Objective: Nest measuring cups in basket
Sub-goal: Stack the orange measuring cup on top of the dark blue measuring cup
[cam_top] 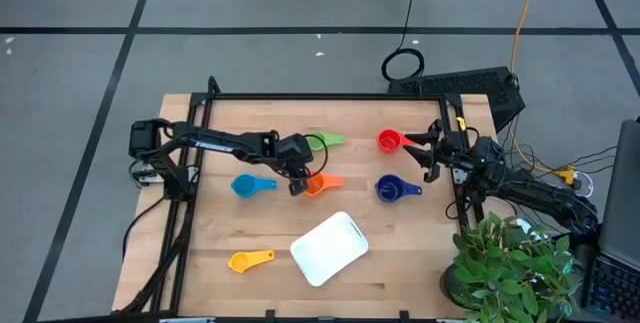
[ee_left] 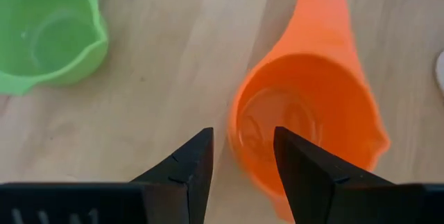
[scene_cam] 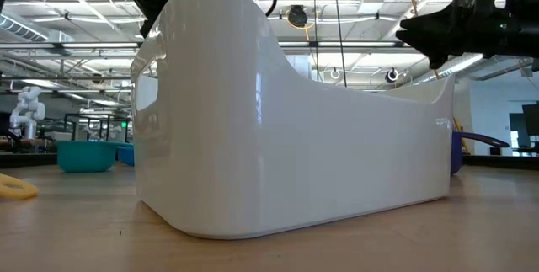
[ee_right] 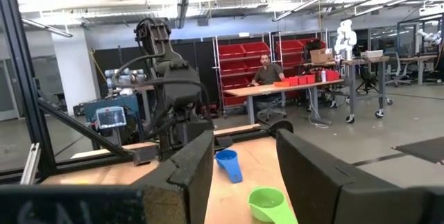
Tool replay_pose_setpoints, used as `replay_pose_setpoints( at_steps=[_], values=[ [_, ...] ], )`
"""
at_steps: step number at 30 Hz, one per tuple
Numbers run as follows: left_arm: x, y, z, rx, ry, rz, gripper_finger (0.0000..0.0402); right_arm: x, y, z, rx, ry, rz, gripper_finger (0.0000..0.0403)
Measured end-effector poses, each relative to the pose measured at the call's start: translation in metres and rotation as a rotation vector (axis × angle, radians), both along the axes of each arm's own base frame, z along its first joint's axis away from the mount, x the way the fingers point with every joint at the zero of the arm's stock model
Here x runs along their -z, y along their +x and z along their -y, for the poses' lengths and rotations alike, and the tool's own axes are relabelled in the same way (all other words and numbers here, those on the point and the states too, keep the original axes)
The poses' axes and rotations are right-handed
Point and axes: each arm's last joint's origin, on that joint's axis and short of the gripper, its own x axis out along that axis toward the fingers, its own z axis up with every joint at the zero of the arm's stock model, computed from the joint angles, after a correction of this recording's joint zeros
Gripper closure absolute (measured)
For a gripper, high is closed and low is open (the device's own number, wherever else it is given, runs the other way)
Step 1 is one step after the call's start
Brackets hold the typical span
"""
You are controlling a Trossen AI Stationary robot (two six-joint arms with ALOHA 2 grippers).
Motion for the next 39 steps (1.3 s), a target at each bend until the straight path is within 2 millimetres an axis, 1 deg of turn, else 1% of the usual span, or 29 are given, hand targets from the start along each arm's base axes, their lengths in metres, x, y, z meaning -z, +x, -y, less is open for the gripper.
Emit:
replay_pose_setpoints(
  at_steps=[9, 11, 13, 15, 20, 21, 25, 29, 31, 39],
  values=[
    [0.013, 0.0, 0.0, -0.021, -0.032, -0.062, 0.0248, 0.001, 0.001, 0.0, -0.003, 0.005, -0.011, 0.025],
    [0.015, 0.004, 0.0, -0.023, -0.031, -0.046, 0.0254, 0.001, 0.001, 0.0, -0.003, 0.005, -0.011, 0.025],
    [0.018, 0.001, 0.0, -0.031, -0.041, -0.077, 0.0269, 0.001, 0.001, 0.0, -0.003, 0.006, -0.013, 0.025],
    [0.019, 0.003, 0.0, -0.039, -0.043, -0.061, 0.0293, 0.002, 0.001, 0.001, -0.003, 0.01, -0.021, 0.025],
    [0.02, 0.003, -0.003, -0.062, -0.052, -0.064, 0.0382, 0.004, 0.002, 0.001, -0.003, 0.021, -0.041, 0.025],
    [0.02, 0.002, -0.005, -0.071, -0.056, -0.069, 0.0388, 0.005, 0.003, 0.001, -0.003, 0.024, -0.045, 0.025],
    [0.019, 0.001, -0.01, -0.096, -0.062, -0.066, 0.0391, 0.007, 0.004, 0.002, -0.004, 0.038, -0.071, 0.025],
    [0.006, -0.001, -0.015, -0.116, -0.066, -0.037, 0.0394, 0.018, 0.007, 0.003, -0.003, 0.062, -0.2, 0.025],
    [-0.006, -0.002, -0.018, -0.127, -0.068, -0.042, 0.0394, 0.005, 0.009, 0.005, 0.001, 0.028, -0.209, 0.025],
    [-0.06, 0.007, -0.031, -0.136, -0.034, -0.056, 0.0394, -0.026, 0.025, 0.013, -0.01, -0.035, -0.357, 0.025]
  ],
)
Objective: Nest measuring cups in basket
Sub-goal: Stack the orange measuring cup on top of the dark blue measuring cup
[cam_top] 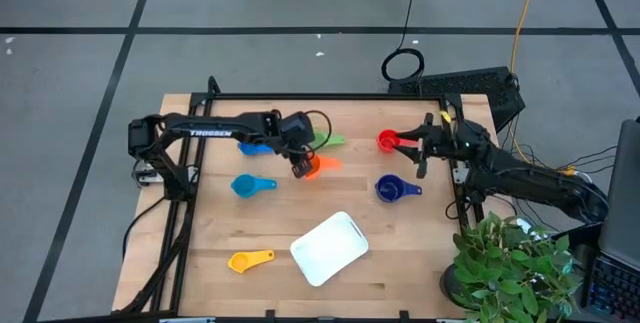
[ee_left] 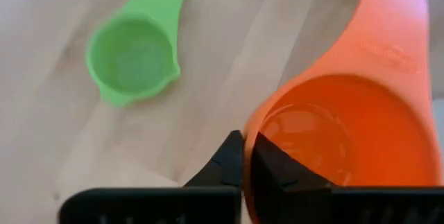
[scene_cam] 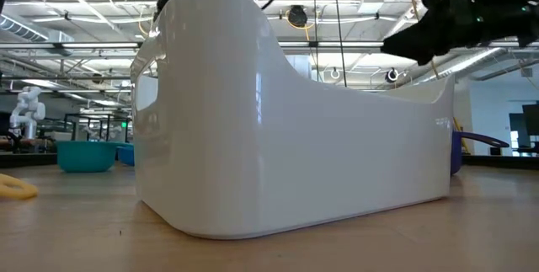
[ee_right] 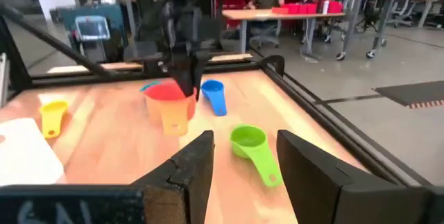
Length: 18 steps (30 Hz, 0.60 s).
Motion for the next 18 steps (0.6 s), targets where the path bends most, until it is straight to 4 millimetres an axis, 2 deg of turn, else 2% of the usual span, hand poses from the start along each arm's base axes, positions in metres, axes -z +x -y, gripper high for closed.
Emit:
replay_pose_setpoints(
  at_steps=[6, 12, 18],
  values=[
    [-0.02, 0.005, -0.005, -0.011, 0.024, 0.027, 0.0394, -0.021, 0.024, 0.009, -0.099, 0.008, -0.054, 0.025],
    [-0.023, 0.007, -0.007, -0.024, 0.03, 0.052, 0.0394, -0.033, 0.057, 0.014, -0.171, -0.025, -0.12, 0.0246],
    [-0.025, 0.009, -0.008, -0.038, 0.027, 0.083, 0.0394, -0.035, 0.091, 0.015, -0.234, -0.029, -0.17, 0.0198]
  ],
)
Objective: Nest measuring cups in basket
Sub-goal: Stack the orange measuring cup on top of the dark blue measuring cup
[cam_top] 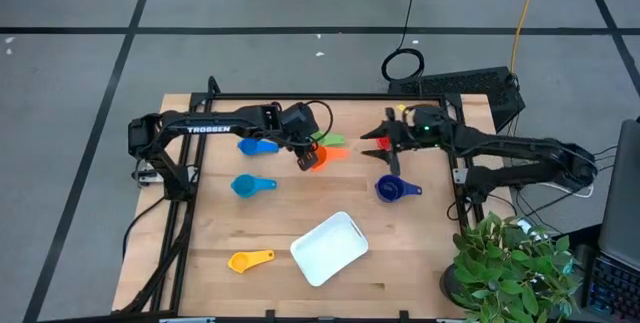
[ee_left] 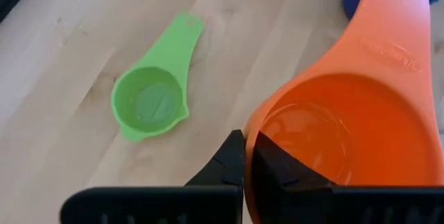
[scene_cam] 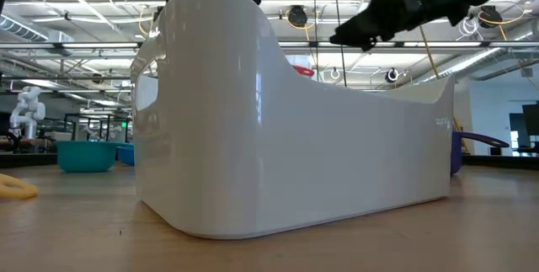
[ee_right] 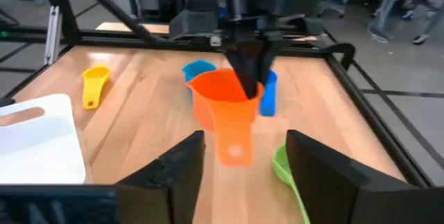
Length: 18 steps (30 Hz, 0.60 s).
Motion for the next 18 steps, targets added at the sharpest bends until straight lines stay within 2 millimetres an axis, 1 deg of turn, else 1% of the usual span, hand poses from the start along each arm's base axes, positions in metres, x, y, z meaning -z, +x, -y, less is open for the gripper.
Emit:
replay_pose_setpoints(
  at_steps=[4, 7, 14, 18],
  values=[
    [-0.002, 0.003, 0.0, -0.01, -0.002, 0.034, 0.0394, 0.003, 0.017, 0.001, -0.022, 0.011, -0.033, 0.0162],
    [-0.002, 0.003, 0.0, -0.007, -0.006, 0.04, 0.0394, 0.007, 0.026, 0.0, -0.035, 0.018, -0.055, 0.0146],
    [-0.006, 0.009, 0.003, -0.001, 0.004, 0.102, 0.0394, 0.02, 0.041, -0.001, -0.017, 0.016, -0.118, 0.0142],
    [-0.006, 0.009, 0.005, -0.003, -0.001, 0.1, 0.0394, 0.019, 0.045, 0.0, -0.017, 0.018, -0.103, 0.0144]
  ],
)
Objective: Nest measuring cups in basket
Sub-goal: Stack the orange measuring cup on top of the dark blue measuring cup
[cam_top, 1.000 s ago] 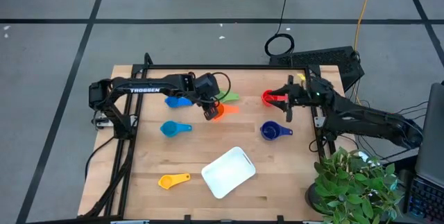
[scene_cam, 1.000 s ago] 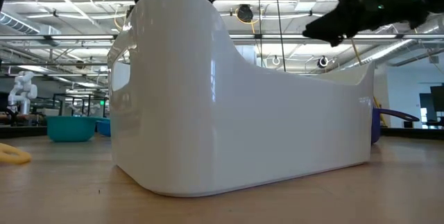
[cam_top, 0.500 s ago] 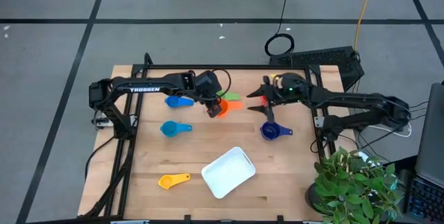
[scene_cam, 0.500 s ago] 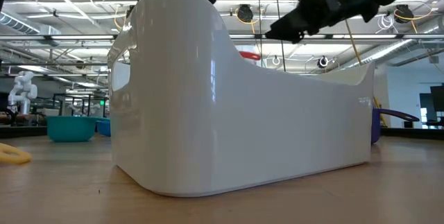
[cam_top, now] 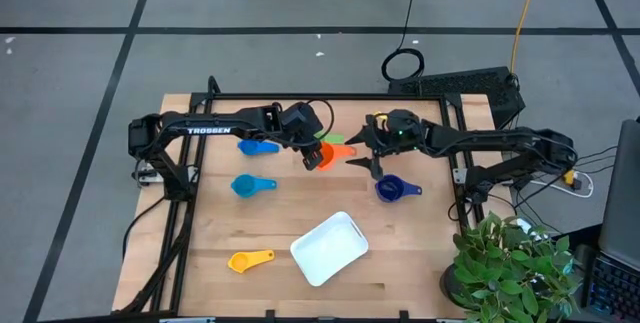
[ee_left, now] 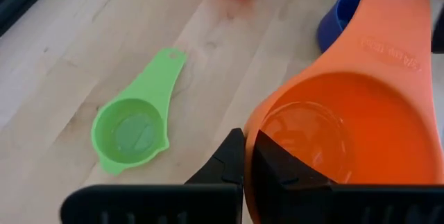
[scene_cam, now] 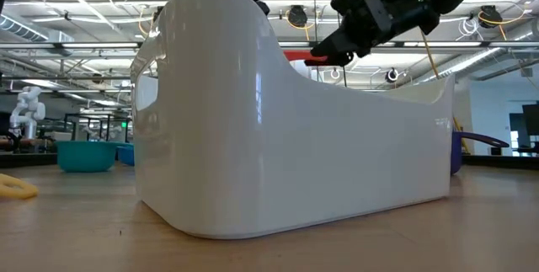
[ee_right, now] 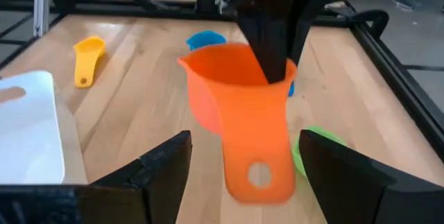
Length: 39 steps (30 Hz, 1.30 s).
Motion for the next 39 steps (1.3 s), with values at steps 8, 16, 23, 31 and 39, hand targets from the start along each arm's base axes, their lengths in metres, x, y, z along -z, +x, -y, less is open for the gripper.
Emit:
replay_pose_setpoints(
  at_steps=[8, 16, 23, 31, 39],
  values=[
    [0.0001, 0.0003, 0.0015, 0.006, 0.003, -0.002, 0.0394, -0.0017, 0.002, 0.0006, 0.003, -0.001, 0.025, 0.0147],
    [-0.0001, 0.0007, 0.0021, 0.017, 0.012, 0.0, 0.0394, 0.0002, 0.0012, 0.0004, 0.003, 0.006, 0.004, 0.0184],
    [-0.0003, 0.0014, 0.004, 0.022, 0.016, 0.002, 0.0394, 0.0013, 0.0007, 0.0002, 0.0, 0.006, -0.007, 0.0241],
    [0.0002, 0.0016, 0.0047, 0.023, 0.018, -0.001, 0.0394, 0.0028, 0.0, -0.0001, -0.009, -0.008, -0.023, 0.0283],
    [-0.0001, 0.002, 0.0048, 0.035, 0.029, 0.002, 0.0359, 0.0041, -0.0007, -0.0002, -0.014, -0.018, -0.037, 0.0282]
  ],
)
